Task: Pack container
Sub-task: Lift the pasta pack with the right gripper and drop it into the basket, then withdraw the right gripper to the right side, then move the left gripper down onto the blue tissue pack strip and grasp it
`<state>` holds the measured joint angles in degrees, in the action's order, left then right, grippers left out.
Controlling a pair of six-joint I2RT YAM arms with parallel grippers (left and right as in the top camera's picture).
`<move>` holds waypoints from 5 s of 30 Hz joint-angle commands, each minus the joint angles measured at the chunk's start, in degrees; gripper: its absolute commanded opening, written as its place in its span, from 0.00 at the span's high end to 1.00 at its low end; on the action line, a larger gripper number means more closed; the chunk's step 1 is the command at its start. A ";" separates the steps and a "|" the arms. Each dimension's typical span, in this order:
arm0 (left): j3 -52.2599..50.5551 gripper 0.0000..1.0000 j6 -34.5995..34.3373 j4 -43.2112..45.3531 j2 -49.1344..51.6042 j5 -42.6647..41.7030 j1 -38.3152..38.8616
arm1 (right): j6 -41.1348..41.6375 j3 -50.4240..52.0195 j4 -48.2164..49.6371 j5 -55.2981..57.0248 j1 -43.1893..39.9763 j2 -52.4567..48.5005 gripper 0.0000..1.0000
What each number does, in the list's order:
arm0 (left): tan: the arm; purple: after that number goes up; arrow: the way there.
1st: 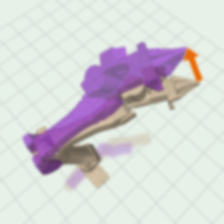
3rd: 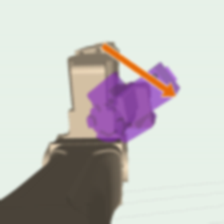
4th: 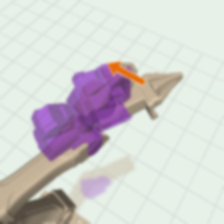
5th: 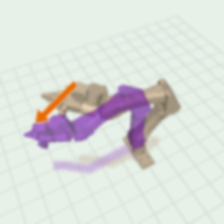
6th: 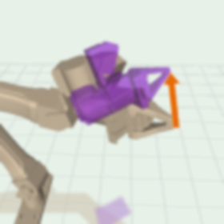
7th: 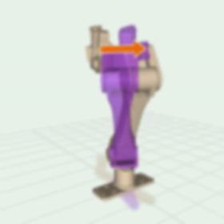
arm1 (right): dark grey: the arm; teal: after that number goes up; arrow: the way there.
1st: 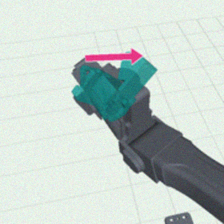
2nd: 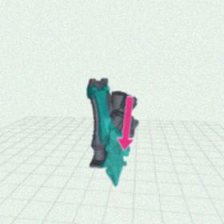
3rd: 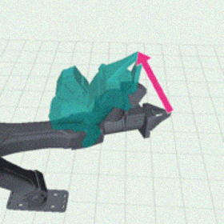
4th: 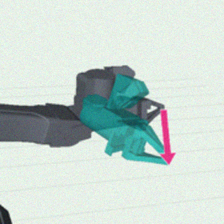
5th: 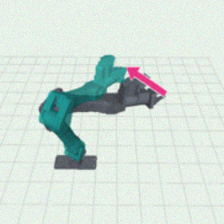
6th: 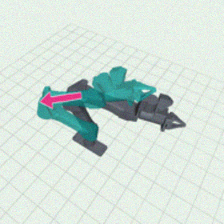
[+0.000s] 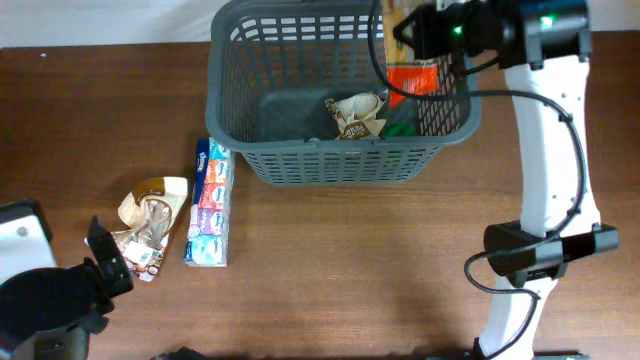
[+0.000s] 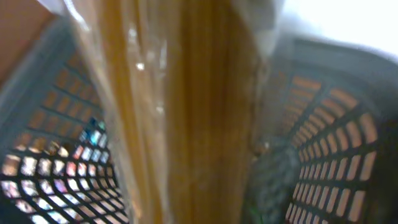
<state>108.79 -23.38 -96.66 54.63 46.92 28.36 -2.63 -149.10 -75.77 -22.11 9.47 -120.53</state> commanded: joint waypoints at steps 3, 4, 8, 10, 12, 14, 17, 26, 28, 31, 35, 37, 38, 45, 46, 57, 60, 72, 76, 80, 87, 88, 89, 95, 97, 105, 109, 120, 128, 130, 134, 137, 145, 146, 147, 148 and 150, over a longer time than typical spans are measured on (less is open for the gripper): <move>0.04 0.01 0.11 0.00 0.02 0.20 -0.02 | -8.55 5.53 2.10 -1.46 1.40 1.73 0.96; 0.04 0.00 0.11 0.00 0.02 0.20 -0.02 | -9.11 6.62 2.29 -1.49 1.46 1.73 0.96; 0.04 0.00 0.11 0.00 0.02 0.20 -0.02 | -10.43 11.10 3.89 -1.49 2.32 1.70 0.96; 0.04 0.00 0.11 0.00 0.02 0.20 -0.02 | -12.11 13.27 4.57 -1.44 2.84 1.70 0.96; 0.04 0.00 0.11 0.00 0.02 0.20 -0.02 | -13.92 15.08 4.98 -1.40 3.15 1.64 0.96; 0.04 0.00 0.11 0.00 0.02 0.20 -0.02 | -16.70 16.76 5.20 -1.29 3.41 1.64 0.96; 0.04 0.00 0.11 0.00 0.02 0.20 -0.02 | -20.50 19.02 5.20 -1.27 3.67 1.53 0.96; 0.04 0.01 0.11 0.00 0.02 0.20 -0.02 | -27.23 22.93 5.14 -1.25 3.65 1.20 0.92; 0.04 0.00 0.11 0.00 0.02 0.20 -0.02 | -27.36 22.93 5.14 -1.25 3.65 1.16 0.92; 0.04 0.00 0.11 0.00 0.02 0.20 -0.02 | -27.63 22.95 5.09 -1.25 3.65 1.16 0.92; 0.04 0.01 0.11 0.00 0.02 0.20 -0.02 | -27.63 22.95 5.11 -1.25 3.65 1.16 0.80; 0.04 0.00 0.11 0.00 0.02 0.20 -0.02 | -27.61 22.95 5.16 -1.25 3.65 1.16 0.69; 0.04 0.00 0.11 0.00 0.02 0.22 -0.02 | -27.58 22.95 5.14 -1.25 3.65 1.16 0.59; 0.04 0.00 0.11 0.00 0.02 0.22 -0.02 | -27.50 22.95 5.14 -1.27 3.65 1.14 0.42; 0.04 0.00 0.11 0.00 0.02 0.20 -0.02 | -27.36 22.95 5.22 -1.27 3.65 1.16 0.42; 0.04 0.00 0.11 0.00 0.02 0.22 -0.02 | -15.61 11.13 11.54 0.00 3.63 1.25 0.23; 0.04 0.00 0.11 0.00 0.02 0.20 -0.02 | -10.73 -0.50 11.21 14.53 3.13 1.25 0.01; 0.04 0.00 0.11 0.00 0.02 0.22 -0.02 | -0.11 -21.29 -0.92 53.92 -11.37 2.54 0.01; 0.04 0.00 0.11 0.00 0.02 0.20 -0.02 | 13.62 -20.85 -12.59 53.35 -18.75 2.16 0.01; 0.04 0.00 0.11 0.00 0.02 0.20 -0.02 | 24.65 -18.53 -21.55 45.99 -27.47 0.24 0.01; 0.04 0.00 0.11 0.00 0.02 0.20 -0.02 | 24.57 -8.46 -21.11 39.45 -33.22 0.02 0.01; 0.04 0.00 0.11 0.00 0.02 0.20 -0.02 | 24.57 -6.73 -21.09 39.50 -33.62 0.02 0.01; 0.04 0.00 0.11 0.00 0.02 0.20 -0.02 | 24.57 -4.76 -20.94 39.54 -33.99 0.02 0.01; 0.04 0.00 0.11 0.00 0.02 0.20 -0.02 | 24.59 7.39 -17.51 41.24 -35.41 0.02 0.01; 0.04 0.00 0.11 0.00 0.02 0.20 -0.02 | 24.57 11.52 -16.11 41.22 -35.65 0.02 0.01; 0.04 0.00 0.09 0.26 0.02 -2.95 -0.02 | 24.57 22.64 -10.71 41.35 -35.85 0.02 0.01; 0.04 0.00 0.09 1.33 0.02 -4.09 -0.02 | 24.57 24.61 -10.73 41.35 -35.85 0.02 0.01; -2.82 0.00 0.13 4.46 0.26 -8.15 -0.04 | 24.57 24.76 -10.73 41.13 -35.85 0.02 0.01; -15.30 0.00 -1.27 2.29 2.75 -14.82 -0.15 | 24.57 24.76 -10.73 41.13 -35.85 0.02 0.01; -19.32 0.01 -2.89 2.89 3.61 -17.99 -1.22 | 24.59 24.76 -10.73 41.13 -35.85 0.02 0.01; -25.68 0.01 -2.84 7.30 5.27 -24.44 -6.84 | 24.57 24.76 -10.73 41.13 -35.85 0.02 0.01; -26.62 0.01 -0.28 11.34 6.71 -29.62 -14.80 | 24.57 24.76 -10.73 41.13 -35.85 0.02 0.01; -26.47 0.01 14.19 28.63 14.49 -83.65 -45.22 | 24.57 24.76 -10.73 41.13 -35.85 0.02 0.01; -26.47 0.01 16.59 30.36 15.32 -90.20 -46.88 | 24.57 24.76 -10.73 41.13 -35.85 0.02 0.01; -26.47 0.01 20.31 32.00 16.31 -96.10 -48.39 | 24.57 24.76 -10.73 41.13 -35.85 0.02 0.01; -26.47 0.01 23.74 32.92 17.09 -98.40 -49.22 | 24.57 24.76 -10.73 41.13 -35.85 0.02 0.01; -26.47 0.01 29.03 33.07 18.49 -96.70 -49.53 | 24.57 24.76 -10.73 41.13 -35.85 0.02 0.01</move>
<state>82.06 -8.40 -63.99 71.44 -31.20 -19.62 21.02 -124.57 -86.65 18.94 -25.96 -120.53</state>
